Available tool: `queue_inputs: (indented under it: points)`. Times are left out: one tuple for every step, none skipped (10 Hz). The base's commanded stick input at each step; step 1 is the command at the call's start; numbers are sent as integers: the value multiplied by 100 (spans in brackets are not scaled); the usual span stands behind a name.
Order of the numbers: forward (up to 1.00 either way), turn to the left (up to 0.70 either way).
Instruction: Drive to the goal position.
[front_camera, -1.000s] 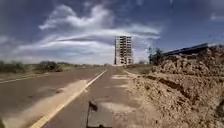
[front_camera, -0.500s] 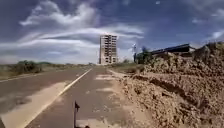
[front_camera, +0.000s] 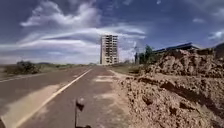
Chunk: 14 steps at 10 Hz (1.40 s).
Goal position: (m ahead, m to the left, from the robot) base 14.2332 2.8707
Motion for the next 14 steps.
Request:
queue_inputs:
  points:
    - [100,16]
    - [100,40]
    - [100,40]
    - [100,40]
    - [100,40]
    - [100,17]
    - [100,7]
    - [100,0]
    - [100,0]
    - [100,0]
    - [100,0]
    - [100,0]
    - [100,0]
    - [100,0]
